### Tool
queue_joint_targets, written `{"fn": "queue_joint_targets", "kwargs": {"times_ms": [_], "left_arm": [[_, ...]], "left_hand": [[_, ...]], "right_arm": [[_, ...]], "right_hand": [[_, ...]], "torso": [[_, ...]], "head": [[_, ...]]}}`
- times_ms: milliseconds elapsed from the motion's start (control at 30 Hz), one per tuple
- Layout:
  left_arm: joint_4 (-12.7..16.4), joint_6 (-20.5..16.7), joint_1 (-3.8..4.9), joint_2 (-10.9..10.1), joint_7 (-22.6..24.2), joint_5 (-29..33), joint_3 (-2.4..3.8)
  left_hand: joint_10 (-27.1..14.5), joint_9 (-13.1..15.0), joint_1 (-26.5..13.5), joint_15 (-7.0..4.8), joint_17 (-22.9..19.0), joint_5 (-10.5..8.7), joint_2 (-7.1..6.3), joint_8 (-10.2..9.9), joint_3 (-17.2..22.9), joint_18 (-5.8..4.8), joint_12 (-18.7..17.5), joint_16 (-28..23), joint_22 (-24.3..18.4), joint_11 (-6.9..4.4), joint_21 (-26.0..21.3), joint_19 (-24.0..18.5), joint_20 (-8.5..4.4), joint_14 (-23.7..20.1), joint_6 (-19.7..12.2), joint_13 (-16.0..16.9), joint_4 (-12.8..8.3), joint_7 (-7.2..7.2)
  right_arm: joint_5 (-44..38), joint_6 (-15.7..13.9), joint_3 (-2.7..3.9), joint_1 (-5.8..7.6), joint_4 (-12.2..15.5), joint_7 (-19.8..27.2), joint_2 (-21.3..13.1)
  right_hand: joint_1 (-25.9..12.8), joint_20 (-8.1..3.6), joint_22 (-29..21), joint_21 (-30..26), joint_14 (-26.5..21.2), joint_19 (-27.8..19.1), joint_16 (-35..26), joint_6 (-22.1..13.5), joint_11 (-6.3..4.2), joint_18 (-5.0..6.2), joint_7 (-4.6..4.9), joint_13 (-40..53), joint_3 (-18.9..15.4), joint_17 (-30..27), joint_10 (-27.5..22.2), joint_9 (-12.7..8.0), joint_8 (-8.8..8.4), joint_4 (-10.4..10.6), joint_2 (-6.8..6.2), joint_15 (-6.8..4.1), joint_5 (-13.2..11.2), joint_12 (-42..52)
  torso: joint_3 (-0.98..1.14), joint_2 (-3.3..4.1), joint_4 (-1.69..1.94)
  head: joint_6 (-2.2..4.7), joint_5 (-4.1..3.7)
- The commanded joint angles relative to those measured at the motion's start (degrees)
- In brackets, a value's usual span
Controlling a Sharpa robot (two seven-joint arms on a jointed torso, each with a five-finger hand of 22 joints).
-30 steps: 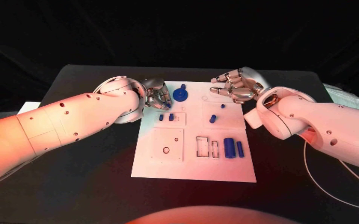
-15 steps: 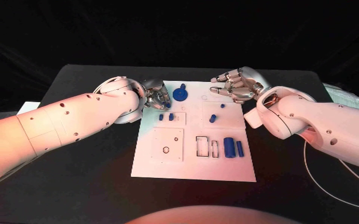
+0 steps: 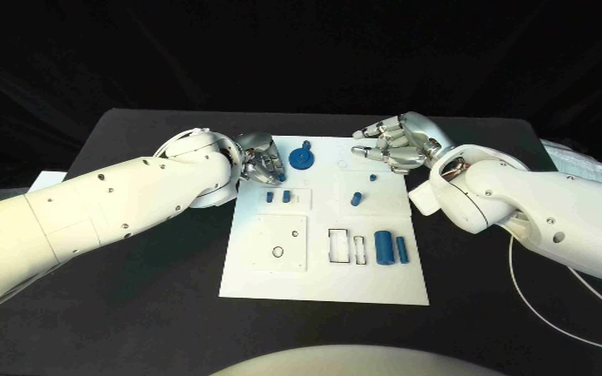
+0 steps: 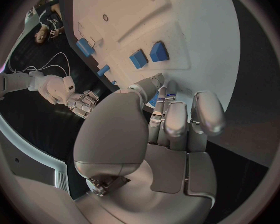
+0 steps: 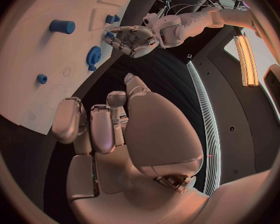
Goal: Assemble the parts on the task board
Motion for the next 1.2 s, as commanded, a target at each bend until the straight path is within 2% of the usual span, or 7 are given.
{"fn": "queue_joint_targets", "kwargs": {"times_ms": [33, 467, 633, 700, 833, 1067, 1200], "left_arm": [[0.2, -0.1, 0.02, -0.2, 0.3, -0.1, 0.03], [3.6, -8.0, 2.23, -5.9, 10.5, 19.3, 0.12], [5.7, -13.2, 2.65, -8.8, 20.1, 45.5, 0.02], [7.6, -12.9, 2.57, -10.5, 24.8, 61.7, -0.26], [10.6, -12.4, 2.13, -13.1, 30.4, 74.8, -0.50], [14.2, -11.1, 0.92, -15.9, 34.4, 82.2, -0.83], [15.8, -10.4, 0.38, -17.1, 35.3, 82.2, -0.95]], "left_hand": [[-0.5, -0.3, -0.2, 0.42, -0.1, 0.33, -0.46, -0.2, 0.6, -0.60, -0.6, 0.3, -0.2, 0.48, -0.7, -0.2, 0.40, 0.1, -0.6, -0.1, 0.0, 0.09], [-5.2, -0.7, 0.0, 1.38, -8.6, 0.37, -1.27, 0.4, 1.1, 1.50, -1.9, -4.1, -7.8, 1.63, -11.4, -4.9, 1.40, -3.5, -2.6, -1.2, -0.6, 0.65], [-5.3, -0.6, 0.5, 1.54, -25.4, 0.27, -0.14, 1.4, 1.7, 4.57, -0.4, -14.6, -19.6, 1.79, -28.7, -13.9, 1.64, -12.3, -0.6, -1.3, -0.8, 0.85], [-3.3, -0.4, 1.1, 1.31, -26.9, 0.21, 0.82, 2.1, 1.7, 4.76, 1.4, -15.9, -20.2, 1.45, -30.0, -15.2, 1.50, -13.8, 0.6, -0.7, -1.1, 0.84], [-2.5, -0.4, 0.3, 1.14, -27.4, 0.12, 1.57, 2.7, -0.1, 4.77, 3.0, -16.1, -20.5, 0.91, -30.6, -15.6, 1.36, -13.9, 1.2, -0.2, -0.7, 0.44], [-2.8, -0.5, -1.5, 1.22, -27.8, 0.11, 2.07, 2.9, -2.2, 4.69, 4.1, -16.0, -21.1, 0.88, -31.4, -15.7, 1.49, -14.0, 1.0, 0.1, 0.5, 0.33], [-3.1, -0.5, -1.4, 1.21, -27.9, 0.15, 2.24, 3.0, -2.5, 4.70, 4.3, -16.0, -21.2, 0.88, -31.6, -15.7, 1.49, -14.1, 0.9, 0.1, 0.4, 0.31]], "right_arm": [[-0.2, 0.9, 0.00, -0.04, -0.3, 0.1, 0.0], [-5.7, 2.7, 0.01, 0.03, -3.5, -1.2, -0.9], [-20.2, 8.5, 0.04, 0.30, -4.0, -2.0, -1.3], [-27.0, 10.8, 0.05, 0.52, -3.9, -3.0, -1.6], [-37.7, 13.3, 0.06, 0.78, -3.7, -6.0, -1.8], [-51.9, 17.0, 0.06, 0.92, -3.5, -11.8, -1.2], [-55.2, 18.0, 0.04, 0.90, -3.7, -13.8, -0.4]], "right_hand": [[-0.4, -0.08, -0.2, -0.3, 2.1, -0.5, -0.4, 0.4, -0.09, 1.09, -0.05, -0.2, 0.2, -0.2, -0.3, 0.0, -0.01, 0.2, 0.30, -0.21, 0.2, 0.1], [3.6, -0.24, -8.2, -6.7, 0.0, -3.8, -12.7, 1.9, 0.30, 2.50, 0.36, -25.6, 7.4, -12.7, -8.0, 0.0, 0.19, -1.4, -0.62, -0.12, -1.9, -28.4], [4.8, 0.08, -6.2, -5.4, 0.7, -2.2, -12.1, 4.3, 0.75, 2.13, 0.45, -33.3, 11.1, -11.9, -7.3, 0.2, 0.66, -2.8, -1.42, 0.28, -3.4, -36.4], [4.5, 0.01, -4.8, -4.4, 1.1, -1.3, -11.2, 5.7, 0.54, 1.83, -0.06, -36.7, 12.5, -10.9, -5.5, 0.2, 0.81, -3.3, -2.15, 0.11, -3.8, -39.6], [3.9, 0.06, -4.0, -3.9, 1.2, -0.9, -10.6, 6.8, 0.72, 1.67, -0.28, -39.8, 13.7, -10.3, -5.2, 0.2, 0.76, -3.8, -2.79, 0.20, -4.4, -42.6], [2.8, 0.29, -3.6, -3.6, 0.8, -0.7, -12.0, 7.2, 1.16, 1.59, -0.35, -43.2, 14.9, -11.7, -6.0, 0.0, 0.10, -3.5, -4.27, 0.52, -7.7, -45.6], [2.1, 0.49, -3.7, -3.7, 0.6, -0.7, -12.6, 7.0, 1.44, 1.61, -0.16, -44.4, 15.1, -12.3, -6.1, -0.1, -0.42, -3.2, -5.15, 0.70, -8.4, -46.4]], "torso": [[-0.07, -0.01, 0.00], [-0.06, -0.47, 0.18], [-0.20, -0.77, 0.20], [-0.32, -0.86, 0.15], [-0.66, -1.09, 0.23], [-0.97, -1.39, 0.42], [-1.09, -1.20, 0.18]], "head": [[0.04, -0.07], [0.51, -0.12], [0.75, -0.43], [1.08, -1.30], [1.48, -2.48], [2.82, -4.69], [2.91, -4.74]]}}
